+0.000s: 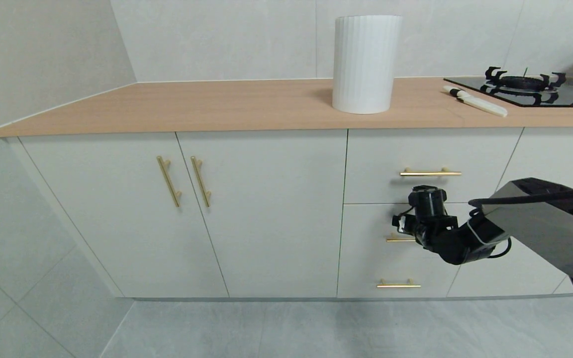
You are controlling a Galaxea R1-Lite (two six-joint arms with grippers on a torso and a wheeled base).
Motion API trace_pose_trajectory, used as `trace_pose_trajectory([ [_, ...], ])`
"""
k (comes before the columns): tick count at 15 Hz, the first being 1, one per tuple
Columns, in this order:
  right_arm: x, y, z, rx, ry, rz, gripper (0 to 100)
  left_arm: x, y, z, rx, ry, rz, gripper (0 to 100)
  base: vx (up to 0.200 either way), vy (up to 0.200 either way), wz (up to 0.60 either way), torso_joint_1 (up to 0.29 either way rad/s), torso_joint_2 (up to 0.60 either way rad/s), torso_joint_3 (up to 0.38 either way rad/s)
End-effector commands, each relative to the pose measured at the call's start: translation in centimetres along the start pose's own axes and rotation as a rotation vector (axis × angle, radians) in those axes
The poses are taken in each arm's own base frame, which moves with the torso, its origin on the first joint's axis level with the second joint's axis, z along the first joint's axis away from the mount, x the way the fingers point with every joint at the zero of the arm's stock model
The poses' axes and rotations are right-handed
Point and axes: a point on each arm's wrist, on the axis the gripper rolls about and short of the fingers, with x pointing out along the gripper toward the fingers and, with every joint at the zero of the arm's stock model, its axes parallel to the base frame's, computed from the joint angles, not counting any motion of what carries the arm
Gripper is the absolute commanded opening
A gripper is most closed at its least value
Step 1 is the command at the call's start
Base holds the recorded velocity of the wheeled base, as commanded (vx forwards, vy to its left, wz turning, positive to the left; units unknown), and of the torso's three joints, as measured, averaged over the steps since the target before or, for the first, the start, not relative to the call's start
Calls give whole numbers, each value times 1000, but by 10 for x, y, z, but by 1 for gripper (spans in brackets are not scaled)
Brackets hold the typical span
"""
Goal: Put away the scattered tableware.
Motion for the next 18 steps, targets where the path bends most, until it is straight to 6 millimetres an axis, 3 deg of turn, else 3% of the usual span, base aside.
trace_pose_trajectory([
  [1,0,-2,3,8,-11,-5,100,0,0,0,0,0,0,100,0,0,0,0,0,0],
  [4,-11,-7,12,12,-16,-4,100,0,0,0,0,0,0,100,0,0,0,0,0,0],
  [6,-44,-15,36,27,-44,5,100,0,0,0,0,1,0,100,0,0,0,0,0,0],
  [10,-153,-56,69,76,-137,33,100,0,0,0,0,0,0,100,0,0,0,0,0,0],
  [13,-236,-97,64,87,-204,32,100,0,0,0,0,0,0,100,0,0,0,0,0,0],
  [14,-247,-103,65,93,-225,27,100,0,0,0,0,0,2,100,0,0,0,0,0,0],
  [16,-315,-136,69,54,-391,-37,100,0,0,0,0,1,0,100,0,0,0,0,0,0],
  [18,-359,-162,64,-54,-513,-108,100,0,0,0,0,1,2,100,0,0,0,0,0,0],
])
